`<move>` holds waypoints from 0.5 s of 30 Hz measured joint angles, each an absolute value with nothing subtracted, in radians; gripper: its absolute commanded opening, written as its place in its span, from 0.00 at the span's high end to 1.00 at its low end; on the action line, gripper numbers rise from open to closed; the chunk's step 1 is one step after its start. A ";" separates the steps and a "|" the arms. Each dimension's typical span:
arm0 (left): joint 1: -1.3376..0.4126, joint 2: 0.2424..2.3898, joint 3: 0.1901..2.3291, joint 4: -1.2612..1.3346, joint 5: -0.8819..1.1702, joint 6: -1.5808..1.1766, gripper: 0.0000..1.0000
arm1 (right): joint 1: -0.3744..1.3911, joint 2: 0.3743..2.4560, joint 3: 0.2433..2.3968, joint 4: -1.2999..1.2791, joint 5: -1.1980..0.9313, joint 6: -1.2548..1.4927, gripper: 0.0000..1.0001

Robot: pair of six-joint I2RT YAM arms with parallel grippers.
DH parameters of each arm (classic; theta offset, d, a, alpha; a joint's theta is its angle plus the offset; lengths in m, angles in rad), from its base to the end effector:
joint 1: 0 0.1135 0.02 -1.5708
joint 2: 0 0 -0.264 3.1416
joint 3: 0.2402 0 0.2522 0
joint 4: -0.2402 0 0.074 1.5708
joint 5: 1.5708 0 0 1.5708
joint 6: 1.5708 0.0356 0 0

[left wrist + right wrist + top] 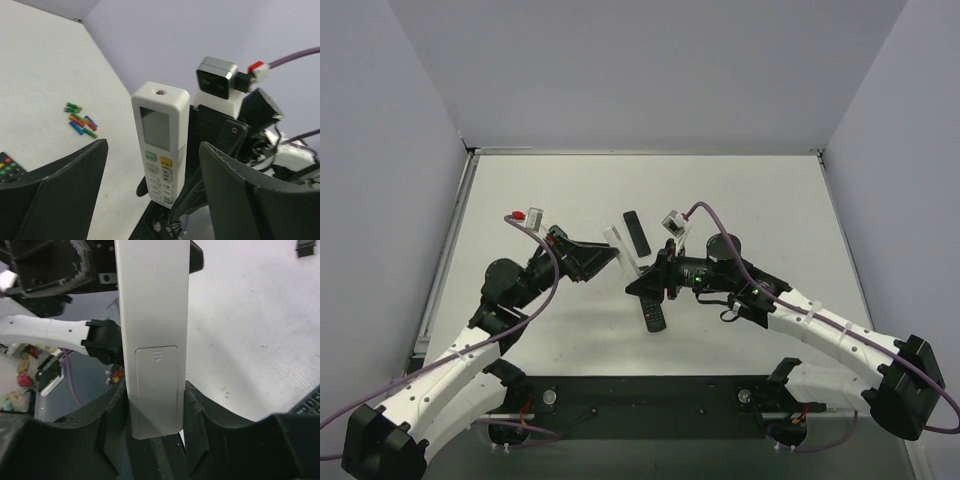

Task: Load the batteries into the remote control
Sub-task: Adjust the remote control.

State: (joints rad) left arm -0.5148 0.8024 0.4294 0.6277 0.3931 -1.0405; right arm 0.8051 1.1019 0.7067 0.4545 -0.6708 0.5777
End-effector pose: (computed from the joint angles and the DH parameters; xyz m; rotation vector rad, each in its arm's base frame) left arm 0.1586 -0.1054 0.2969 -0.0163 1.5183 -1.5433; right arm 0.1584 0.1967 0.3161 -0.7933 1.5696 1.5590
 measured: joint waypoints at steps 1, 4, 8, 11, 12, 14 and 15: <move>-0.519 0.784 0.453 0.543 0.371 -1.006 0.13 | 0.814 1.095 0.717 0.414 -0.629 0.544 1.00; -0.543 0.756 0.520 0.366 0.309 -0.941 0.11 | 0.870 1.092 0.762 0.295 -0.493 0.440 1.00; -0.608 0.756 0.576 0.223 0.225 -0.904 0.09 | 0.988 1.092 0.803 0.195 -0.275 0.314 1.00; -0.677 0.783 0.586 0.169 0.153 -0.896 0.09 | 1.058 1.095 0.813 0.162 -0.123 0.250 1.00; -0.703 0.797 0.587 0.152 0.127 -0.896 0.09 | 1.076 1.097 0.814 0.154 -0.075 0.233 1.00; -0.733 0.817 0.586 0.128 0.086 -0.897 0.10 | 1.111 1.105 0.816 0.146 0.015 0.206 1.00; -0.749 0.825 0.586 0.118 0.062 -0.899 0.12 | 1.125 1.110 0.817 0.145 0.057 0.197 1.00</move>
